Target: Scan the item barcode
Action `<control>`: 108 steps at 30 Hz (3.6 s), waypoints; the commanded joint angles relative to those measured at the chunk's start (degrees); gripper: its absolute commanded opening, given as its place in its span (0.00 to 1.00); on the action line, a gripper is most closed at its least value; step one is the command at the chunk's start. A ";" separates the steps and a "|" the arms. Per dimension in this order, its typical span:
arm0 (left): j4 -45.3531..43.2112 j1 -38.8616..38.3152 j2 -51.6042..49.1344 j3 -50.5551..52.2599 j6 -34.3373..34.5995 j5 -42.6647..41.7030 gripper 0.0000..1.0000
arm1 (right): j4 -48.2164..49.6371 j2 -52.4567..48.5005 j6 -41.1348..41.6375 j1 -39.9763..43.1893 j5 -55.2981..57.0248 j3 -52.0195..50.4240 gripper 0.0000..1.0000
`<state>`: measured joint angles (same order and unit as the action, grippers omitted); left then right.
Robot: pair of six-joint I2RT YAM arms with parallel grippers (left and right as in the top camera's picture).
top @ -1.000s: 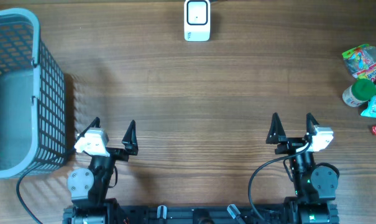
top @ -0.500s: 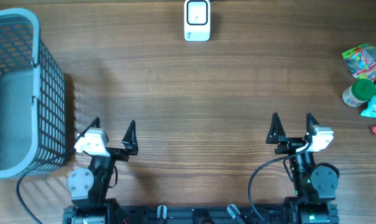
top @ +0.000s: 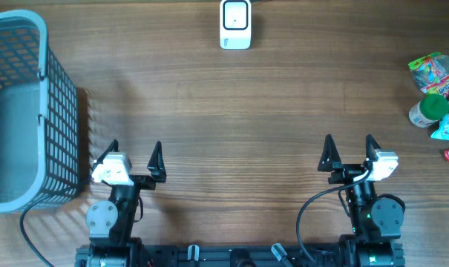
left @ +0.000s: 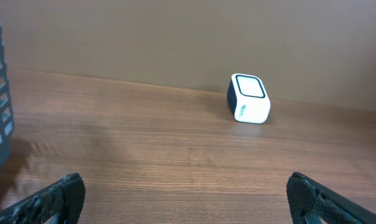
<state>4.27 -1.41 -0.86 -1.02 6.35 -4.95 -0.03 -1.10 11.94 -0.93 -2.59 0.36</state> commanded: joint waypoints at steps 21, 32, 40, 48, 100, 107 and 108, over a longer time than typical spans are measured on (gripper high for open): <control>-0.07 -0.20 0.66 0.68 0.35 1.42 1.00 | 0.09 0.52 0.63 0.26 -0.87 -0.07 1.00; -0.11 -0.24 0.59 0.68 0.35 1.42 1.00 | 0.09 0.52 0.63 0.26 -0.87 -0.07 1.00; -0.11 -0.24 0.59 0.68 0.35 1.42 1.00 | 0.04 0.50 -11.19 0.26 -0.61 -0.04 1.00; -0.11 -0.24 0.59 0.68 0.35 1.42 1.00 | 0.09 -2.95 -16.41 0.26 -1.31 -0.04 1.00; -0.13 -0.24 0.52 0.68 0.35 1.42 1.00 | 0.04 0.94 -16.72 0.37 -0.59 -0.04 1.00; -0.13 -0.24 0.52 0.68 0.35 1.42 1.00 | 0.02 0.96 -22.27 0.39 -0.50 -0.04 1.00; -0.13 -0.24 0.52 0.68 0.35 1.42 1.00 | 0.00 0.96 -22.27 0.39 -0.63 -0.04 1.00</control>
<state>4.27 -1.45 -0.84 -1.02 6.35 -4.10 -0.01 -1.04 -7.97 -0.91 -2.98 0.36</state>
